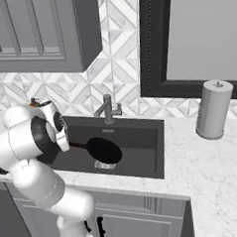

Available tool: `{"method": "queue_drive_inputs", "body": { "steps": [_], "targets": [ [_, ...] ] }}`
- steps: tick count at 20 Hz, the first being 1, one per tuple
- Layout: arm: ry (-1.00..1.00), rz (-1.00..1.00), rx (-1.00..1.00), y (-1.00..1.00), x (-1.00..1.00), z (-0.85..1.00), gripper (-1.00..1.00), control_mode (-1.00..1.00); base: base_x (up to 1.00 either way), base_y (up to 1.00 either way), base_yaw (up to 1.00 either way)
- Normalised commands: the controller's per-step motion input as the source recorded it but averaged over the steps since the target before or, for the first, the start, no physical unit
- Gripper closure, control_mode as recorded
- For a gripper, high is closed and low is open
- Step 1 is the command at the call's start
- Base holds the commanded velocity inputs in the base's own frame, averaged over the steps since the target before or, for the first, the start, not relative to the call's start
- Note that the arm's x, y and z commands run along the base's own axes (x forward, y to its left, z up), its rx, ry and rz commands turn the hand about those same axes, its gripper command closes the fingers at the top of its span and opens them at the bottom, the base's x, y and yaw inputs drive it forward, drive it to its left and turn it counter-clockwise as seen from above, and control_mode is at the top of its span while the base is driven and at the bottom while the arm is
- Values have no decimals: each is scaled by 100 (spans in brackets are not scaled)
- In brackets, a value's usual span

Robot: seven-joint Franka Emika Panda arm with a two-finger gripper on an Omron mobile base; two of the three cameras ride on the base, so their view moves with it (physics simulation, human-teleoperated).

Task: Pick the pan and sponge and place them into the sink. Then turn on the water.

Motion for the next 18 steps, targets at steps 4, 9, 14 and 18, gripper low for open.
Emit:
{"method": "queue_drive_inputs", "body": {
  "steps": [4,9,14,18],
  "targets": [
    [5,-1,0,0,41,-34,100,-100,0,0,0],
    [7,-3,0,6,32,-42,100,-100,0,0,0],
    [1,-1,0,15,27,-35,100,-100,0,0,0],
    [0,-4,0,44,34,-32,100,-100,0,0,0]
  ]
}}
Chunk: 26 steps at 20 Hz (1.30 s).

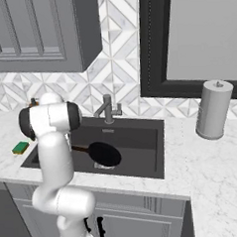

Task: Pick the pan and sponge and place them into the sink. Then turn on the water.

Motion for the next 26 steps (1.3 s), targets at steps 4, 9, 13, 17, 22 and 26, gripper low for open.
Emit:
{"method": "queue_drive_inputs", "body": {
  "steps": [4,9,13,17,22,26],
  "targets": [
    [0,-3,0,33,29,-37,100,-100,0,0,0],
    [1,-1,2,13,27,-36,100,-100,0,0,0],
    [0,-1,9,1,29,-35,100,-100,0,0,0],
    [0,-3,17,0,30,-27,100,-100,0,0,0],
    [0,0,13,-16,33,-12,100,-100,0,0,0],
    [0,0,7,-18,29,-26,100,-100,0,0,0]
  ]
}}
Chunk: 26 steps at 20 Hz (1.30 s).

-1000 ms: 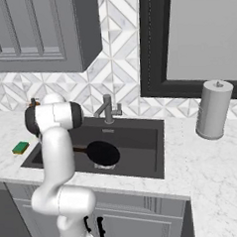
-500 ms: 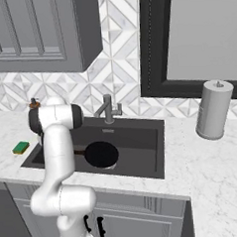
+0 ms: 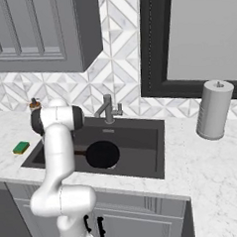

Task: Pick the pan and sponge and place them into the sink. Then turn on the water.

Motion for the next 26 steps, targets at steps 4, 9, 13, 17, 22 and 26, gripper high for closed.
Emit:
{"method": "queue_drive_inputs", "body": {
  "steps": [4,9,13,17,22,26],
  "targets": [
    [0,0,6,-12,23,-42,100,-100,0,0,0],
    [0,0,5,-4,12,-15,100,-100,0,0,0],
    [0,0,0,0,1,0,-100,-100,0,0,0],
    [0,1,0,2,-3,0,-100,-100,0,0,0],
    [-2,5,0,0,-7,34,-100,-100,0,0,0],
    [-1,4,0,-13,-18,69,-100,-100,0,0,0]
  ]
}}
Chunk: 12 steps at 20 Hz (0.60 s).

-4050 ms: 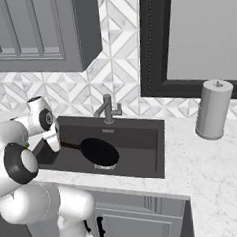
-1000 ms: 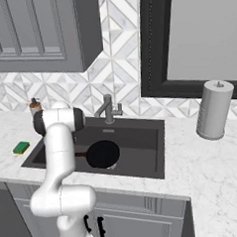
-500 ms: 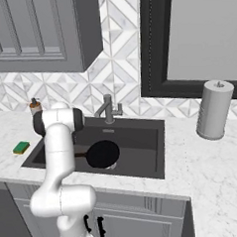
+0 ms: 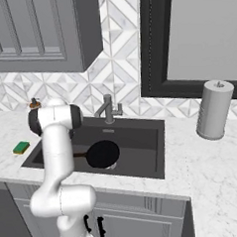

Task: Pick the pan and sponge and place them into the sink. Then turn on the water.

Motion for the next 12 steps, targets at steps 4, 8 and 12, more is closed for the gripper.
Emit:
{"method": "queue_drive_inputs", "body": {
  "steps": [4,8,12],
  "targets": [
    [0,8,0,-10,-39,67,-100,-100,0,0,0],
    [0,13,0,0,-62,56,-100,-100,0,0,0],
    [0,20,0,0,-69,52,-100,-100,0,0,0]
  ]
}}
